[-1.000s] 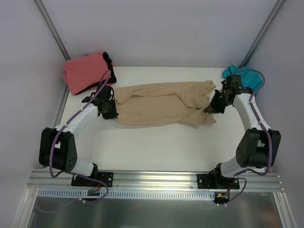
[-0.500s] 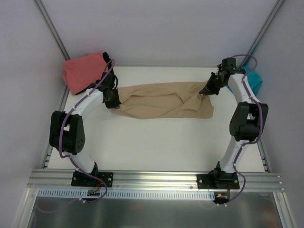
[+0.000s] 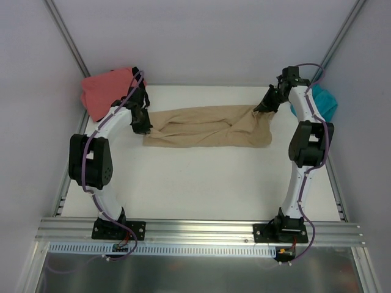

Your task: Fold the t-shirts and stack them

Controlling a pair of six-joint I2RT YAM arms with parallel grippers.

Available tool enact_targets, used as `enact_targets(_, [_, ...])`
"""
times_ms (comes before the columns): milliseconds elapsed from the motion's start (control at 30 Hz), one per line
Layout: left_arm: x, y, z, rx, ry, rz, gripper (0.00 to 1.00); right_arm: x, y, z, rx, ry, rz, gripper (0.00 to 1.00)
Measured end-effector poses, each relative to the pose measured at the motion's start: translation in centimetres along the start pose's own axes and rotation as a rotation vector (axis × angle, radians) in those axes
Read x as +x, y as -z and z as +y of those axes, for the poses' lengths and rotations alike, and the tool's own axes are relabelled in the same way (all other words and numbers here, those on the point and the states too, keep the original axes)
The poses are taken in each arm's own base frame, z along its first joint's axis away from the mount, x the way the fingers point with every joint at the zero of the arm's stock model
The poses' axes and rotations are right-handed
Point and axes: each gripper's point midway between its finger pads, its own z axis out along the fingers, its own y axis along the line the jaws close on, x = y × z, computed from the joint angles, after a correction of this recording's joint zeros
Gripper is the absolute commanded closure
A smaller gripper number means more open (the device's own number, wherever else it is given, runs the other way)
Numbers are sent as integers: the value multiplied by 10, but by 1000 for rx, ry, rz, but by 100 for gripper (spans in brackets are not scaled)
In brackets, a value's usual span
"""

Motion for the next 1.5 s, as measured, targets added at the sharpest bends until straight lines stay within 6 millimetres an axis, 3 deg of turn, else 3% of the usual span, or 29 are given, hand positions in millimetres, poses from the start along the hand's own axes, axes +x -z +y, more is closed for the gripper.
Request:
enact_targets(400, [-9, -1, 19, -24, 46, -10, 100, -18, -1, -9, 6, -33, -15, 100])
enact_targets(700, [-19, -18, 24, -39, 67, 2, 100, -17, -21, -24, 26, -70, 22, 99])
enact_targets(1100, [-67, -34, 7, -14, 70, -62, 100, -24, -49, -30, 12, -111, 37, 99])
enact_targets(1133, [-71, -34, 6, -12, 70, -68, 100, -26, -52, -29, 5, -113, 31, 91])
enact_targets(1167, [-74, -34, 5, -9, 70, -74, 100, -27, -55, -29, -1, -116, 29, 40])
enact_targets(1200, [-77, -33, 4, -7, 70, -79, 100, -28, -58, -29, -7, -121, 26, 12])
enact_targets(1233, [-78, -33, 4, -6, 70, -83, 100, -30, -61, -29, -14, -124, 23, 1])
enact_targets(1500, [-78, -33, 3, -4, 70, -83, 100, -46, -67, -17, -84, -102, -33, 1])
